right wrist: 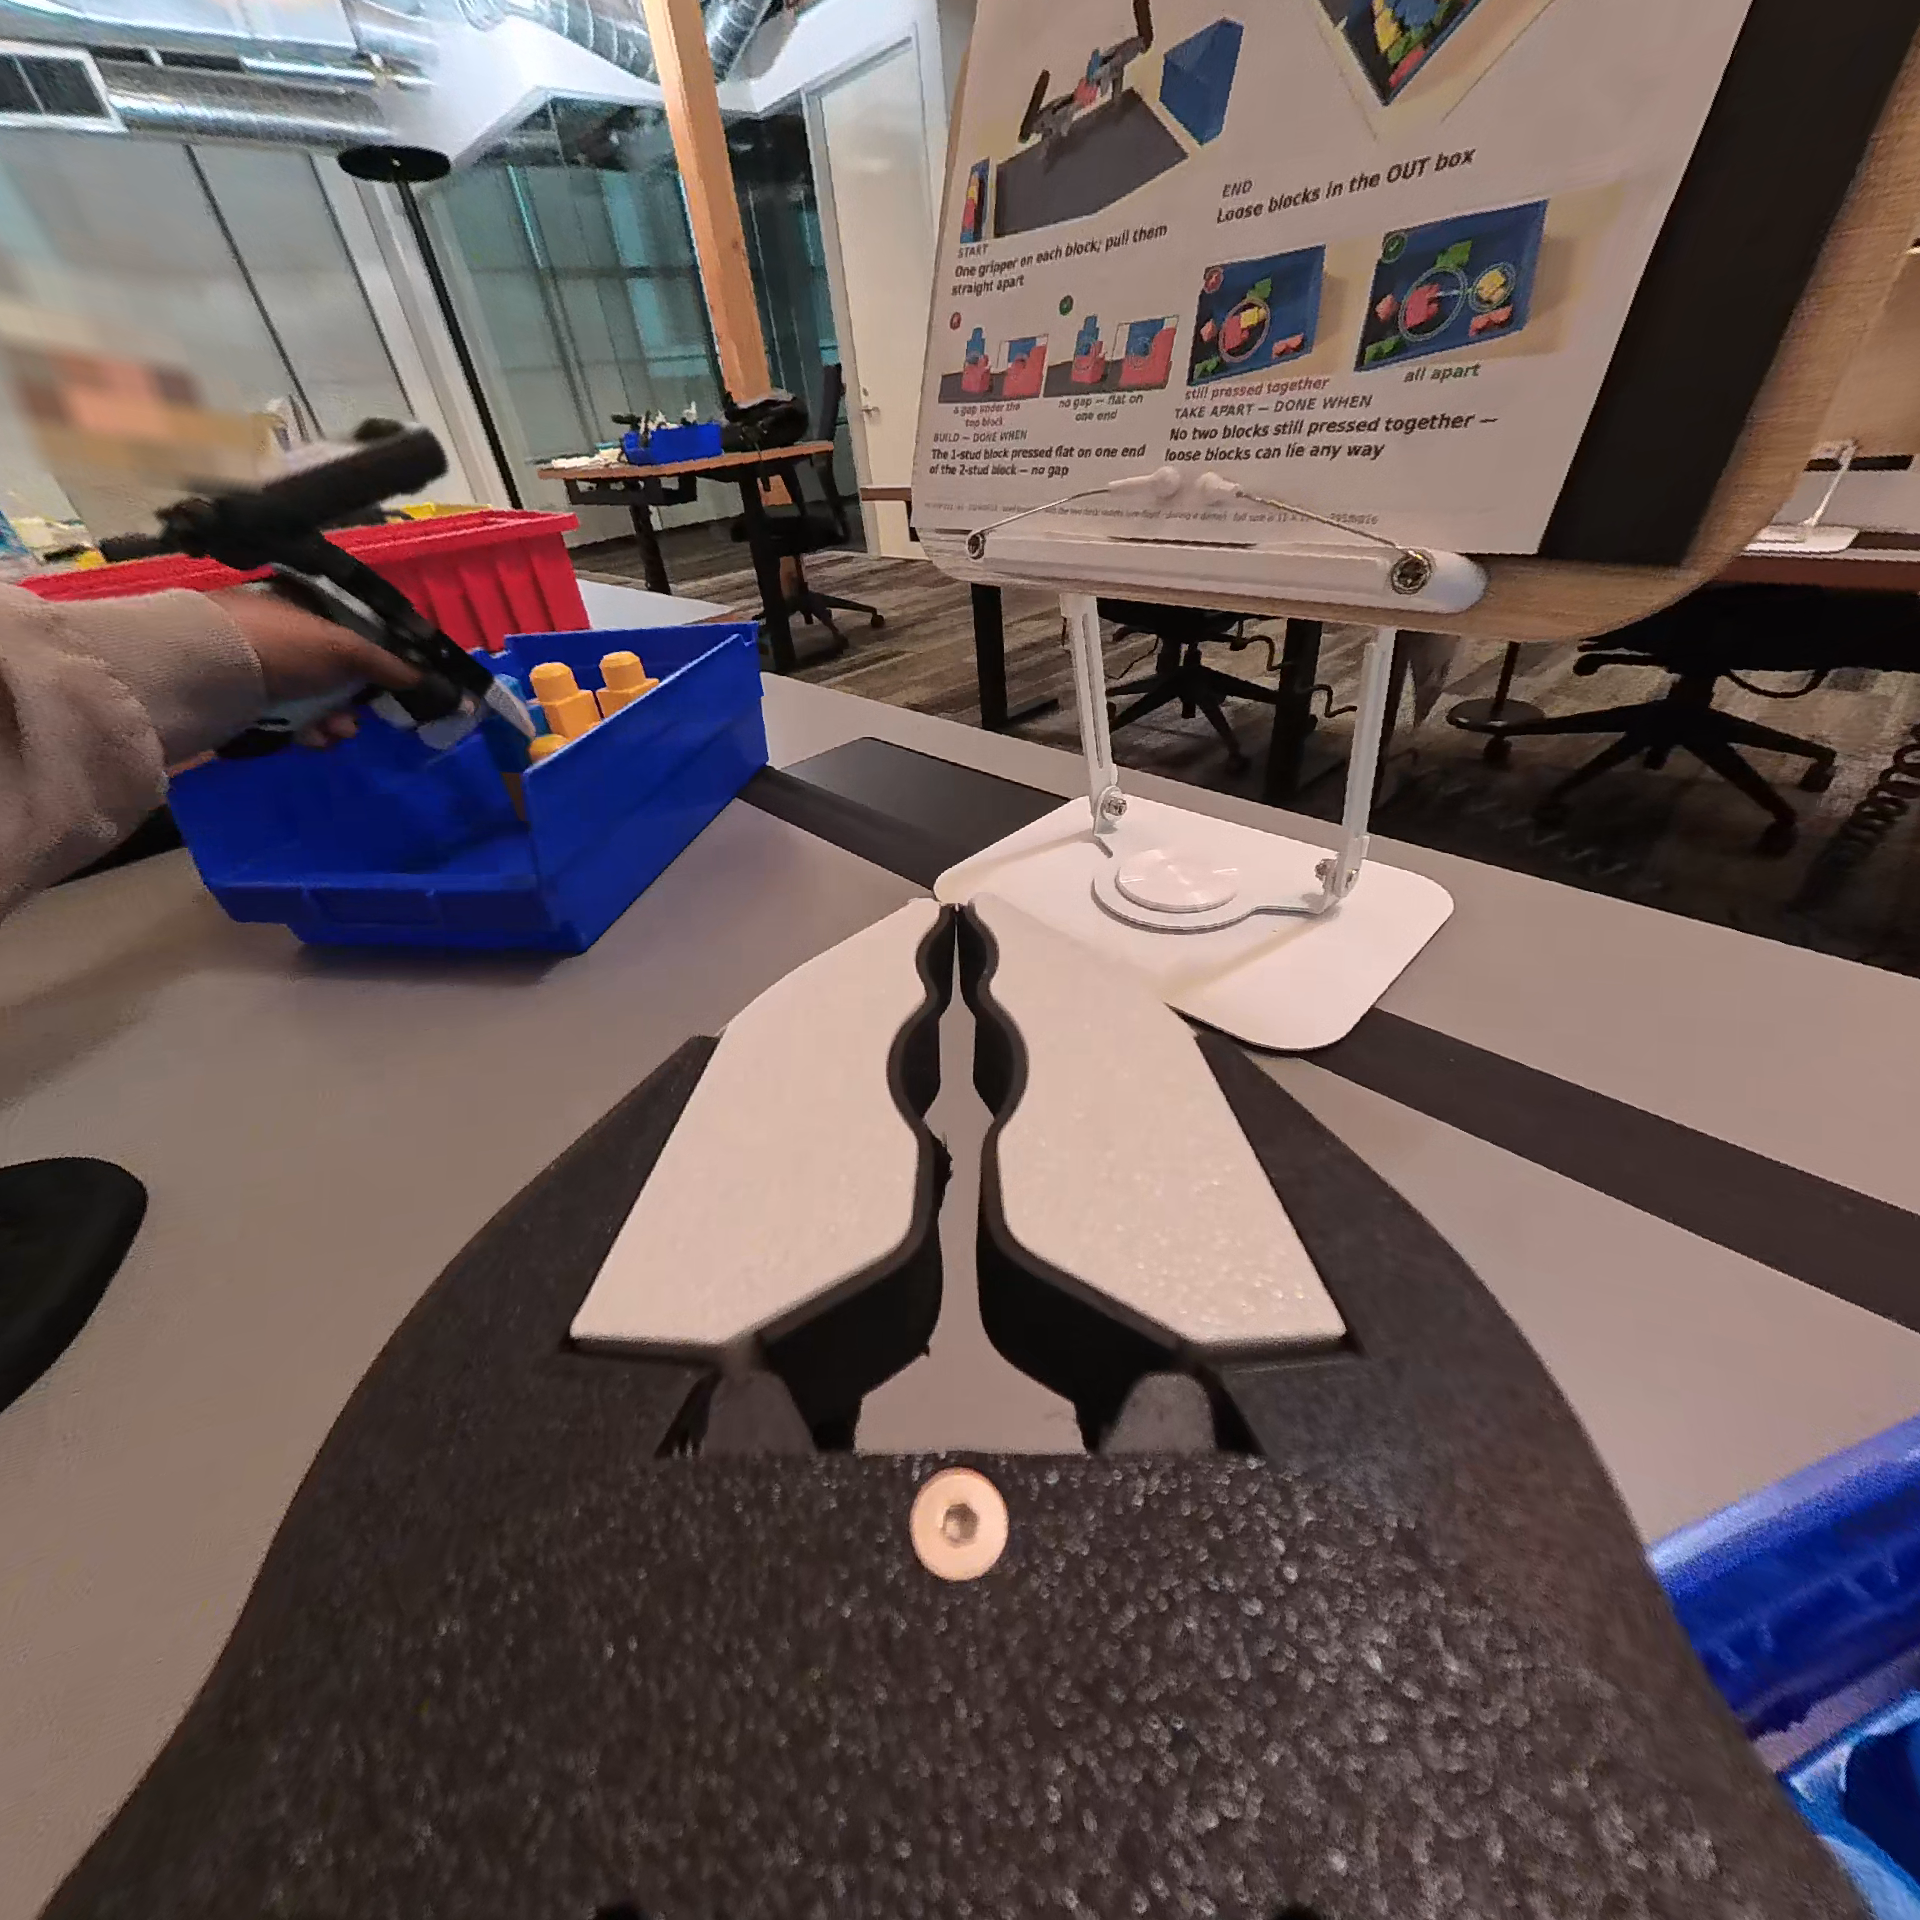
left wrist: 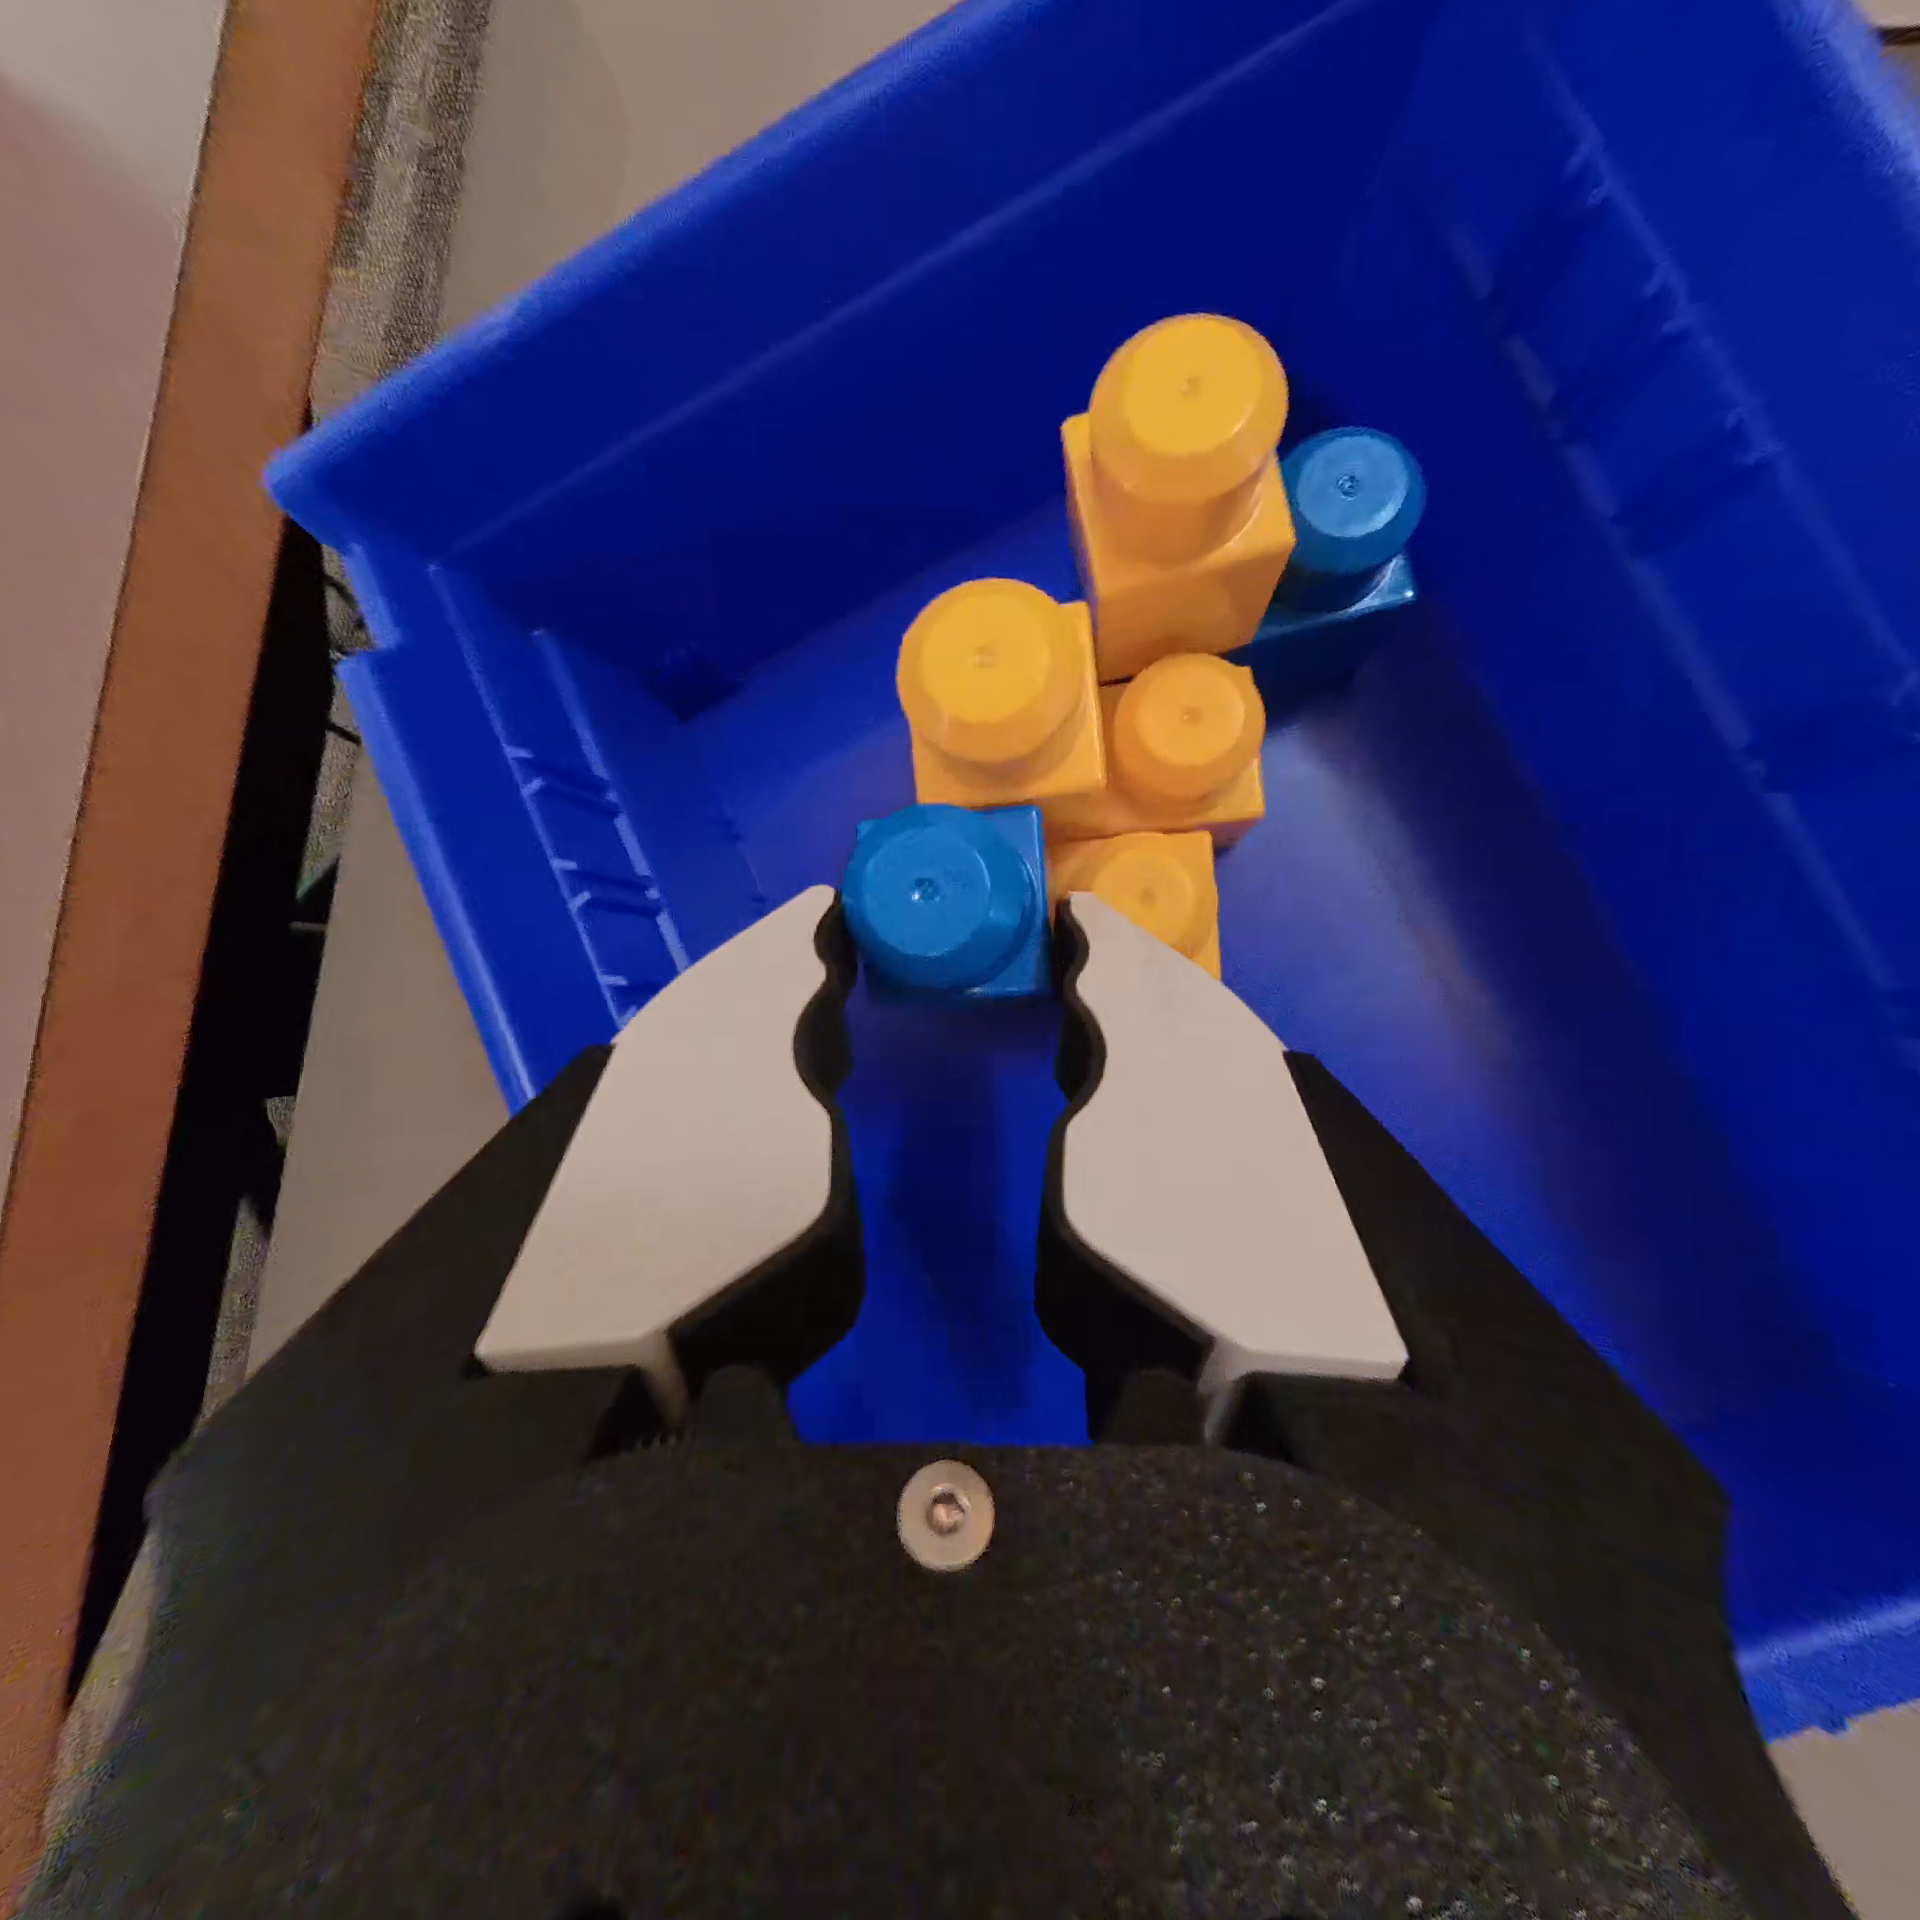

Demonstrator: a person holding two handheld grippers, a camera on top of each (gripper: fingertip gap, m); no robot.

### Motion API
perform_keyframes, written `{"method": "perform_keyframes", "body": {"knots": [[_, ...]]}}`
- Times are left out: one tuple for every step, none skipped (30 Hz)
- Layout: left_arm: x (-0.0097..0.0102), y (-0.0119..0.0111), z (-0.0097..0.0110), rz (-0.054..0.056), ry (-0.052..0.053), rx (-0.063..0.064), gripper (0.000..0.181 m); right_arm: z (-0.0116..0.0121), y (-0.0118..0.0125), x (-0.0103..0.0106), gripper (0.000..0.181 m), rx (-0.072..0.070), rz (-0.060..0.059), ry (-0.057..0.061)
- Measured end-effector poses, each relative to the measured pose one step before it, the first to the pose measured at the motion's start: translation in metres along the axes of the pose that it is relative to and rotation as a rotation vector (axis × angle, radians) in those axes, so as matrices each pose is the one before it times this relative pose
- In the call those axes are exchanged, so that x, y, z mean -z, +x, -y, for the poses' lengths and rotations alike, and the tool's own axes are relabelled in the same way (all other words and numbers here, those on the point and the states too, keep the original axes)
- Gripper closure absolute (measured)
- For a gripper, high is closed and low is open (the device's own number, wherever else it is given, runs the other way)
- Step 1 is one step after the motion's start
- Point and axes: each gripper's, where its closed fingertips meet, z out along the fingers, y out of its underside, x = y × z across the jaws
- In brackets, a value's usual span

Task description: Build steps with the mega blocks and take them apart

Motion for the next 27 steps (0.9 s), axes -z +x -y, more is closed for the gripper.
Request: {"method": "perform_keyframes", "body": {"knots": [[0.00083,0.00154,0.00134,-0.0030,0.0030,-0.0086,0.146,-0.00054,0.00049,0.00026,0.181,0.0000,0.0007,-0.0015],[0.00222,0.00141,0.00119,-0.0046,0.0031,-0.0073,0.146,-0.00077,0.00022,0.00015,0.181,0.0006,0.0021,-0.0024],[0.00416,0.00007,0.00237,0.0038,0.0162,-0.0114,0.146,-0.00079,0.00036,0.00011,0.181,0.0010,0.0017,-0.0034],[0.00616,-0.00073,0.00326,0.0064,0.0246,-0.0149,0.146,-0.00067,0.00035,-0.00006,0.181,0.0016,0.0003,-0.0031],[0.00782,-0.00069,0.00410,0.0039,0.0294,-0.0151,0.146,-0.00031,0.00012,-0.00008,0.181,0.0022,0.0000,-0.0016],[0.01003,-0.00086,0.00540,0.0013,0.0377,-0.0119,0.145,-0.00013,-0.00042,-0.00026,0.181,0.0020,0.0014,-0.0008],[0.01209,0.00022,0.00708,-0.0071,0.0455,-0.0068,0.146,-0.00011,-0.00079,-0.00036,0.181,0.0021,0.0023,-0.0014],[0.01398,0.00307,0.00876,-0.0230,0.0543,-0.0015,0.146,-0.00026,-0.00126,-0.00044,0.181,0.0030,0.0025,-0.0014],[0.01503,0.00669,0.01002,-0.0371,0.0594,0.0033,0.146,-0.00021,-0.00192,-0.00070,0.181,0.0042,0.0037,-0.0016],[0.01558,0.01007,0.01036,-0.0439,0.0597,0.0043,0.146,0.00005,-0.00278,-0.00074,0.181,0.0066,0.0059,-0.0015],[0.01535,0.01403,0.01061,-0.0510,0.0619,-0.0009,0.146,0.00010,-0.00341,-0.00095,0.181,0.0100,0.0059,-0.0017],[0.01441,0.01823,0.01045,-0.0580,0.0633,-0.0085,0.146,0.00048,-0.00399,-0.00093,0.180,0.0132,0.0059,-0.0009],[0.01266,0.02063,0.00882,-0.0545,0.0553,-0.0122,0.146,0.00111,-0.00515,-0.00093,0.177,0.0151,0.0091,0.0016],[0.01043,0.02280,0.00695,-0.0539,0.0498,-0.0192,0.146,0.00125,-0.00572,-0.00117,0.174,0.0184,0.0086,-0.0001],[0.00778,0.02535,0.00491,-0.0592,0.0430,-0.0223,0.146,0.00115,-0.00618,-0.00135,0.170,0.0241,0.0073,-0.0025],[0.00457,0.02751,0.00142,-0.0669,0.0268,-0.0205,0.146,0.00119,-0.00671,-0.00142,0.167,0.0297,0.0085,-0.0029],[0.00111,0.02955,-0.00254,-0.0765,0.0067,-0.0230,0.146,0.00133,-0.00680,-0.00124,0.166,0.0318,0.0088,-0.0028],[-0.00190,0.03033,-0.00579,-0.0793,-0.0114,-0.0299,0.146,0.00215,-0.00621,-0.00080,0.166,0.0294,0.0068,0.0005],[-0.00449,0.02966,-0.00766,-0.0742,-0.0222,-0.0379,0.146,0.00277,-0.00567,-0.00042,0.166,0.0256,0.0089,0.0024],[-0.00701,0.02889,-0.00917,-0.0734,-0.0327,-0.0460,0.146,0.00286,-0.00481,0.00017,0.166,0.0206,0.0102,0.0019],[-0.00915,0.02717,-0.00996,-0.0701,-0.0409,-0.0487,0.146,0.00316,-0.00442,0.00052,0.166,0.0179,0.0145,0.0041],[-0.01051,0.02497,-0.00894,-0.0662,-0.0381,-0.0482,0.146,0.00342,-0.00493,0.00092,0.166,0.0186,0.0240,0.0091],[-0.01145,0.02372,-0.00796,-0.0728,-0.0376,-0.0392,0.146,0.00349,-0.00582,0.00123,0.166,0.0223,0.0326,0.0133],[-0.01178,0.02187,-0.00659,-0.0785,-0.0334,-0.0277,0.146,0.00267,-0.00712,0.00138,0.166,0.0253,0.0443,0.0135],[-0.01184,0.01787,-0.00487,-0.0657,-0.0251,-0.0180,0.146,0.00067,-0.00900,0.00107,0.166,0.0188,0.0596,0.0038],[-0.01138,0.01399,-0.00483,-0.0521,-0.0271,-0.0171,0.146,-0.00187,-0.01140,0.00068,0.166,0.0062,0.0812,-0.0130],[-0.01046,0.01055,-0.00443,-0.0353,-0.0248,-0.0222,0.146,-0.00364,-0.01006,0.00024,0.165,-0.0025,0.0744,-0.0253]]}}
